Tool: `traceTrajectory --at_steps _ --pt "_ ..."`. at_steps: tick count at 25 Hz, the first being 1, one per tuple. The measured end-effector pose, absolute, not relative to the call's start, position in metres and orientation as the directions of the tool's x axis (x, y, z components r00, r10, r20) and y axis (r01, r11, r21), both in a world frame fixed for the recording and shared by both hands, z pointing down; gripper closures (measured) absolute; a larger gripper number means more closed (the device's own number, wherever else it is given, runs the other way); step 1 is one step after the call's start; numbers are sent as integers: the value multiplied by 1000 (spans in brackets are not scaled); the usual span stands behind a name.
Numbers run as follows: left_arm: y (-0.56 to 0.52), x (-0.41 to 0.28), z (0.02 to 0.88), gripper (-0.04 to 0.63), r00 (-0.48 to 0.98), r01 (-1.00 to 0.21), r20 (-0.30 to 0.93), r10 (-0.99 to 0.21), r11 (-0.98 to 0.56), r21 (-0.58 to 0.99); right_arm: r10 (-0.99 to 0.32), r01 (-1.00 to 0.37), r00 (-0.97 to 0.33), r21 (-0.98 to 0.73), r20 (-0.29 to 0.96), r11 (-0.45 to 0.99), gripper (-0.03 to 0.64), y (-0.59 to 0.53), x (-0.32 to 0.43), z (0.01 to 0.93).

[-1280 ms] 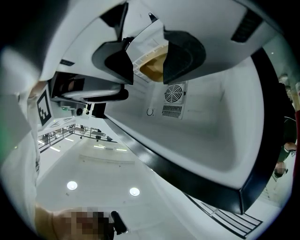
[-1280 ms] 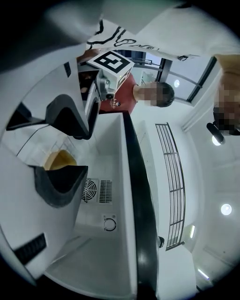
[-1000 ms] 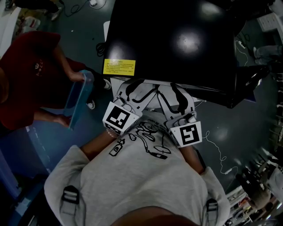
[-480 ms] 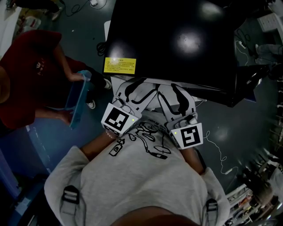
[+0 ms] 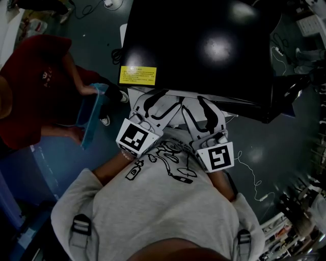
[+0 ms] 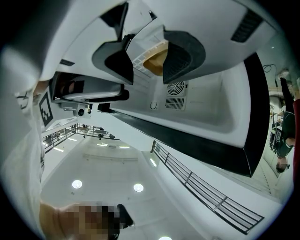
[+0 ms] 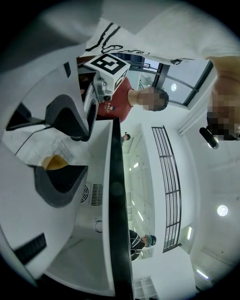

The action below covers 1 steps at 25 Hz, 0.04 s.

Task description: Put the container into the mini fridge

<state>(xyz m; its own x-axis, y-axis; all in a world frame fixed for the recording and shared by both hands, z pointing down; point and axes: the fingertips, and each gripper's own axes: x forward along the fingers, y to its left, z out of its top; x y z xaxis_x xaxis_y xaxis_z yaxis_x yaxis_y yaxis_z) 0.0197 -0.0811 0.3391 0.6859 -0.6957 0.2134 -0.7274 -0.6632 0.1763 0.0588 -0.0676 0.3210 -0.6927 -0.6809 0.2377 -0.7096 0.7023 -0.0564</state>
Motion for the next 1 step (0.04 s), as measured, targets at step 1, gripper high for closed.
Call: traceTrajectory --at_steps 1 --pt "-81 20 339 387 686 -728 214 -696 -663 178 -684 -712 -691 -56 235 700 409 -69 59 320"
